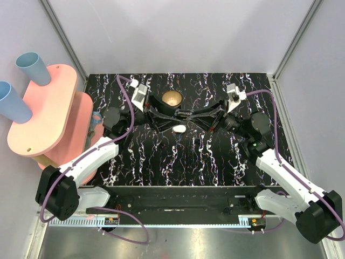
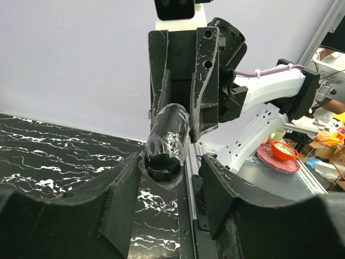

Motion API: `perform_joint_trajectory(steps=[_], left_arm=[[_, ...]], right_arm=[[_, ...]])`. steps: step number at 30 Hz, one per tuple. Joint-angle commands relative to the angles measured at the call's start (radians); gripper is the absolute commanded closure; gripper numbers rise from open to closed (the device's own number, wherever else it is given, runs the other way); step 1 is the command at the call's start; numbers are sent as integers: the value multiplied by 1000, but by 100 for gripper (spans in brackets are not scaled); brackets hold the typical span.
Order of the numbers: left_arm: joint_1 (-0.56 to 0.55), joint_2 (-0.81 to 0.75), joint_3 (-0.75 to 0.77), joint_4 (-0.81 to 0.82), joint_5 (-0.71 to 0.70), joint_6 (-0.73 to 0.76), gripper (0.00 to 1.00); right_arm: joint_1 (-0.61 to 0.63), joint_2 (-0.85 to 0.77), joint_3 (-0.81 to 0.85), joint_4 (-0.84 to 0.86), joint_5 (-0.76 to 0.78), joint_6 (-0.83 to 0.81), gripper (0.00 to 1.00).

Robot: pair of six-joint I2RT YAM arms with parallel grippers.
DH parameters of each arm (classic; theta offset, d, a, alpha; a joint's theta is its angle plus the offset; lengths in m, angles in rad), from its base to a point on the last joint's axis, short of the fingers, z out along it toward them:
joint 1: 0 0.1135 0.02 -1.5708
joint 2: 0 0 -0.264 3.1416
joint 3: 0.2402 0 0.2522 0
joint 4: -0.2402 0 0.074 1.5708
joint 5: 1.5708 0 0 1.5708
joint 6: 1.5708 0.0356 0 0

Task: Insert the wireless bluetooth earbuds into the charging case
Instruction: Pass from the right arm to the left

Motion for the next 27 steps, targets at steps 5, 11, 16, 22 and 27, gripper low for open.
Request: perform_joint_trajectory(steps=[5,11,16,22,27], left_arm=[[-15,12,50,24,-46,29,55],[-20,16,59,30,-54,24,62],[-26,22,67,18,-46,32,73],[-32,29,81,7,-31,40,96],[-35,17,82,-62,-35,87,100]], right_arm=[[6,0,4,51,-26,12,100],[6,8,7,42,-34,10,100],[6,8,4,43,-32,14,99],[6,11,3,32,-19,21,82],[6,-4,7,-29,64,30,42]])
